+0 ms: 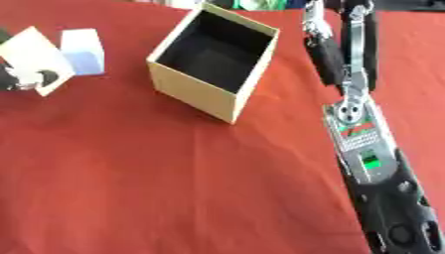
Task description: Pick up objects on the table and place them in the box.
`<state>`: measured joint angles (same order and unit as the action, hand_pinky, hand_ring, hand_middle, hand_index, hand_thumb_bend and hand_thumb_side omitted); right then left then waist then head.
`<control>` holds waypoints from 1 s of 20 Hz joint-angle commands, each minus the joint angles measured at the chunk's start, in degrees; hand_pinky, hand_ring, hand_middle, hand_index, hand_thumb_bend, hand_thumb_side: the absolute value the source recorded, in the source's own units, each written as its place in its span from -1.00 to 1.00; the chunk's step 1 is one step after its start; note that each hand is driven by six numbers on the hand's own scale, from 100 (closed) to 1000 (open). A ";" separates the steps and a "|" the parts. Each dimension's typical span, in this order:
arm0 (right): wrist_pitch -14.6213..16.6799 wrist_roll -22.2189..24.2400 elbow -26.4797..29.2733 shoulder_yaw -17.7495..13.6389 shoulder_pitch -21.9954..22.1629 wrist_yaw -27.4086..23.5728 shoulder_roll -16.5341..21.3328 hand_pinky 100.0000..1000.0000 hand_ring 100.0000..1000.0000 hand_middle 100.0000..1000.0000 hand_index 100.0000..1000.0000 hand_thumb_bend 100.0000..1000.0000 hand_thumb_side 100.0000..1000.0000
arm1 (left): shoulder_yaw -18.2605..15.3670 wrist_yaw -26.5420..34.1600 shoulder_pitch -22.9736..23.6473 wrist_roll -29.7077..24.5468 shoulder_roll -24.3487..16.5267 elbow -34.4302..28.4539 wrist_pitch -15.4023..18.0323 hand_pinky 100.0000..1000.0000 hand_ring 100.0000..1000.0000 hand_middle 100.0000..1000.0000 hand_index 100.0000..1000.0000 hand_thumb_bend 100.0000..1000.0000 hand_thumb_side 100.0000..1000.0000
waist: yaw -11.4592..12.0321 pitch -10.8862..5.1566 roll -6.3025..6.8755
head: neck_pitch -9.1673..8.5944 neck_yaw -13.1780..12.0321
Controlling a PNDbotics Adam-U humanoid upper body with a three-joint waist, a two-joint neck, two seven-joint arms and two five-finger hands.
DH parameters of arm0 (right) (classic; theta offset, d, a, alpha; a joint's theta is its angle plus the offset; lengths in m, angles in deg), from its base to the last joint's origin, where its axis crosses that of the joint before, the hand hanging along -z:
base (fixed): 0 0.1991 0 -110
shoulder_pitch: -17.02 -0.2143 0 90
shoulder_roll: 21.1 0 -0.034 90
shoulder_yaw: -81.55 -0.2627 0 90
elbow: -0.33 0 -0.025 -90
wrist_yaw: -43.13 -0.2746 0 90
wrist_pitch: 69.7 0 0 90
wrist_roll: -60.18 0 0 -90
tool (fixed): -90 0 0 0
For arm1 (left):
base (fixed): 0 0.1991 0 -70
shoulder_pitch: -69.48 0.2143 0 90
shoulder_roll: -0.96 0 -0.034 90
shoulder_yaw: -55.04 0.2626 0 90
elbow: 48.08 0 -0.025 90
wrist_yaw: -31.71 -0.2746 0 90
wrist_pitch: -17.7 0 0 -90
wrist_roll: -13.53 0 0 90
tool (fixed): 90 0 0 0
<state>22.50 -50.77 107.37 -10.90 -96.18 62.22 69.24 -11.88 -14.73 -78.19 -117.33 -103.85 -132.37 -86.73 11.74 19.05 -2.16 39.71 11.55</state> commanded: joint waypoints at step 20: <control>-0.08 -0.26 1.03 -0.32 -0.74 -0.12 0.67 0.54 0.44 0.34 1.00 -1.00 0.62 | -0.78 -0.90 -4.41 1.85 2.01 -0.84 -1.42 0.29 0.51 0.18 -0.18 -1.00 0.07 | -0.18 -1.18 0.06 | -0.82 -0.35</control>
<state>22.45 -50.86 107.37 -10.90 -96.20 62.18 69.24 -11.89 -16.17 -81.24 -115.96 -101.51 -132.22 -88.00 11.64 19.05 -2.24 39.17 10.87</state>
